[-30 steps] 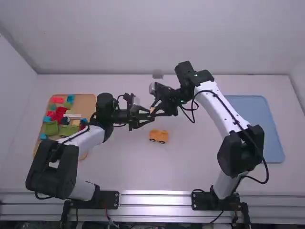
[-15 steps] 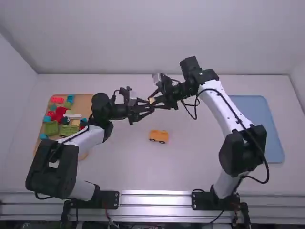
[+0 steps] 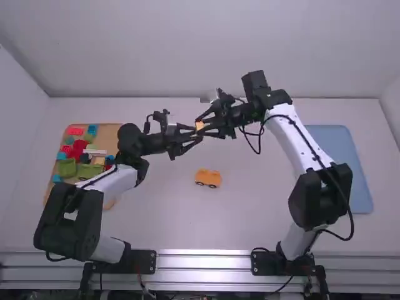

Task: Assemble lego blocks to make yellow taxi

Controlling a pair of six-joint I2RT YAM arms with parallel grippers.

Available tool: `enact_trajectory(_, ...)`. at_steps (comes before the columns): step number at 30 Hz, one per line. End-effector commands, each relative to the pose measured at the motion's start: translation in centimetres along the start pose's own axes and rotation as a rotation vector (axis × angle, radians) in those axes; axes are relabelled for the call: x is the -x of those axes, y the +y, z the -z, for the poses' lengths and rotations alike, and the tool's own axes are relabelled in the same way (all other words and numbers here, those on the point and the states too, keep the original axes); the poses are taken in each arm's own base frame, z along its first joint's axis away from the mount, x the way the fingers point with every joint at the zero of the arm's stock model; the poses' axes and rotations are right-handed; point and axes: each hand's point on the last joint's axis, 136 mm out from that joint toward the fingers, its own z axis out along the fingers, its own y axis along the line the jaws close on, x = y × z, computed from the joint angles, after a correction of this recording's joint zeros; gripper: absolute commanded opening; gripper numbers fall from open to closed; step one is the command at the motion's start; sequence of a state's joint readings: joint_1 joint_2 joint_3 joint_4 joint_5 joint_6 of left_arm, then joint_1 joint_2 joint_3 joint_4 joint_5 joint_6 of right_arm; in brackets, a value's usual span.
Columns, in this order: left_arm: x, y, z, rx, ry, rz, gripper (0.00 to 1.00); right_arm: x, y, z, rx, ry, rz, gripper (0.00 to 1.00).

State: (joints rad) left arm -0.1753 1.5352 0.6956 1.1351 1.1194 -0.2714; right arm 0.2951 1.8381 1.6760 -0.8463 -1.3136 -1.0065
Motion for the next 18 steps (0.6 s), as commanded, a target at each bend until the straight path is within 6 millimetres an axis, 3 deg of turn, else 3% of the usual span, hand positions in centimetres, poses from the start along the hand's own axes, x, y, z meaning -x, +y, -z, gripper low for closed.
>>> enact_trajectory(1,0.7,0.2,-0.2,0.004,-0.012,-0.011,0.15,2.2,0.7,0.2,0.007,-0.029,0.025,0.52)
enact_trajectory(14,2.5,0.1,-0.1,0.016,-0.071,-0.068,0.13,2.9,0.7,0.7,0.016,-0.069,0.053,0.5)
enact_trajectory(17,2.7,0.1,-0.1,0.016,-0.076,-0.058,0.13,3.1,0.7,0.7,0.024,-0.082,0.061,0.45)
enact_trajectory(18,2.8,0.1,-0.1,0.016,-0.077,-0.056,0.13,3.2,0.7,0.7,0.022,-0.083,0.067,0.39)
